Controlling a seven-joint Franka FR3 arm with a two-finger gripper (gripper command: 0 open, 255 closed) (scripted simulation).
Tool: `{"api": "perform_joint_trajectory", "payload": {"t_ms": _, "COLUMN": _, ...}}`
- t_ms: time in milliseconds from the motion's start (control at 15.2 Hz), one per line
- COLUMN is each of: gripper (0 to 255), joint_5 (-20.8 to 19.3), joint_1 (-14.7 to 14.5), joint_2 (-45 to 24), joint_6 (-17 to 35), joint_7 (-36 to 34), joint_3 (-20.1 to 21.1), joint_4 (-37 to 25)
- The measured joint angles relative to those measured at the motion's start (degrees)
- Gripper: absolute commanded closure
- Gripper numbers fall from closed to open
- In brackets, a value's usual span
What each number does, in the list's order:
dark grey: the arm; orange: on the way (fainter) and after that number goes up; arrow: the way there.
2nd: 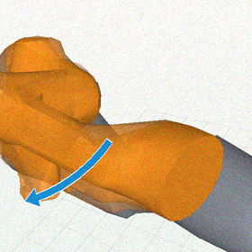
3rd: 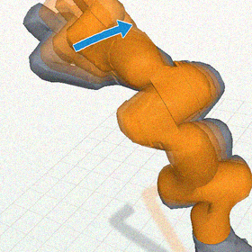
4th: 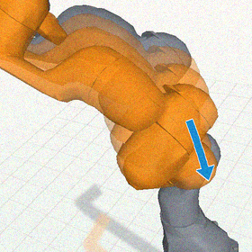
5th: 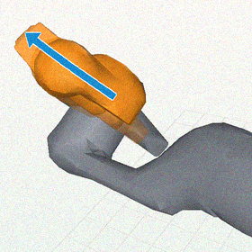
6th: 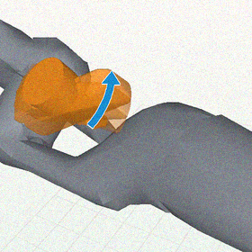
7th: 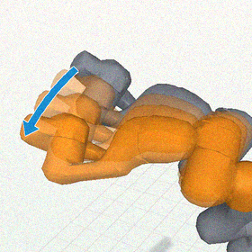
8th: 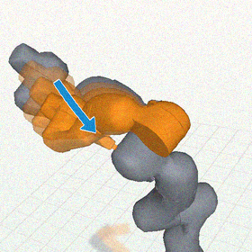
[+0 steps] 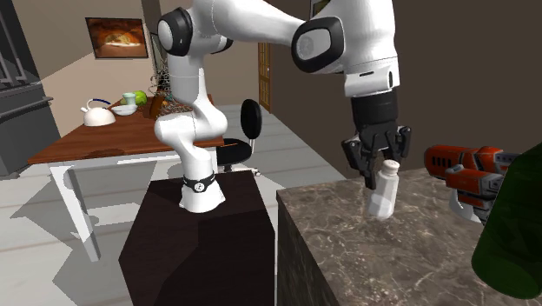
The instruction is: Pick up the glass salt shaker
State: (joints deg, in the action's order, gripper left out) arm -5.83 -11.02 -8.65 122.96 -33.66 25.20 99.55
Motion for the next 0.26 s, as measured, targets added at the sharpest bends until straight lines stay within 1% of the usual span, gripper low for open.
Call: {"api": "perform_joint_trajectory", "payload": {"t_ms": 264, "gripper": 255, "joint_5": 0.3, "joint_1": 0.0, "joint_2": 0.4, "joint_6": -2.4, "joint_7": 0.2, "joint_3": 0.1, "joint_4": -2.1}}
